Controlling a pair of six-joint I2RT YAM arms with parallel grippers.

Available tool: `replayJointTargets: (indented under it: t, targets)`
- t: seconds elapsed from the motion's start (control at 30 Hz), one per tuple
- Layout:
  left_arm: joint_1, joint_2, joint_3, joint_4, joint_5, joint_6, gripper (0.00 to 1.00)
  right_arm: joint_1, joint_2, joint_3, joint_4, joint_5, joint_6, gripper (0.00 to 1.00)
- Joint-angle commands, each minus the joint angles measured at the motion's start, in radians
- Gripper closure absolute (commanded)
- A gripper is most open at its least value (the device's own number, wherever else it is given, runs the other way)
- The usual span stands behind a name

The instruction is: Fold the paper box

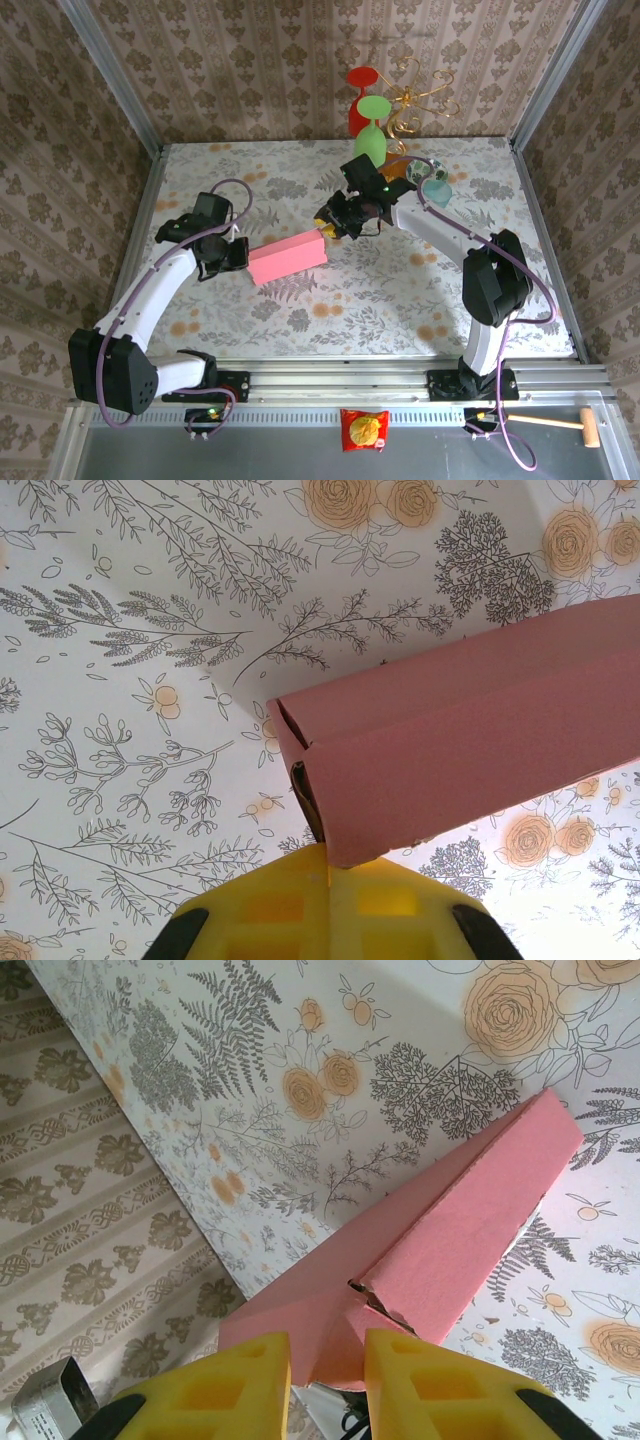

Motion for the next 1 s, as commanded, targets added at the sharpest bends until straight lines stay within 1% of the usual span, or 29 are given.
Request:
replayJointTargets:
  t: [0.0, 0.43, 0.7, 0.73, 0.83, 0.87, 0.97]
  targets:
    - [-0.007, 0.024, -0.017, -0.074, -0.024, -0.013, 1.0, 0.016, 0.029, 0.031, -0.039, -0.062, -0.021, 0.73]
    - [-0.007, 0.012, -0.003, -0.079, -0.023, -0.005, 1.0, 0.013, 0.026, 0.044, -0.055, -0.094, -0.032, 0.76]
    - [-0.007, 0.012, -0.003, -0.077, -0.019, -0.01, 1.0, 0.003, 0.026, 0.051, -0.115, -0.114, -0.074, 0.79]
    - [-0.007, 0.012, -0.001, -0.077, -0.02, -0.009, 1.0, 0.001, 0.025, 0.051, -0.124, -0.116, -0.083, 0.79]
    - [-0.007, 0.012, 0.004, -0.081, -0.017, -0.009, 1.0, -0.004, 0.025, 0.052, -0.152, -0.114, -0.114, 0.74]
    - [-0.007, 0.013, 0.006, -0.081, -0.013, -0.009, 1.0, -0.006, 0.024, 0.057, -0.164, -0.112, -0.131, 0.74]
    - [-0.007, 0.018, 0.007, -0.083, -0.003, -0.009, 1.0, -0.007, 0.034, 0.093, -0.23, -0.076, -0.226, 0.73]
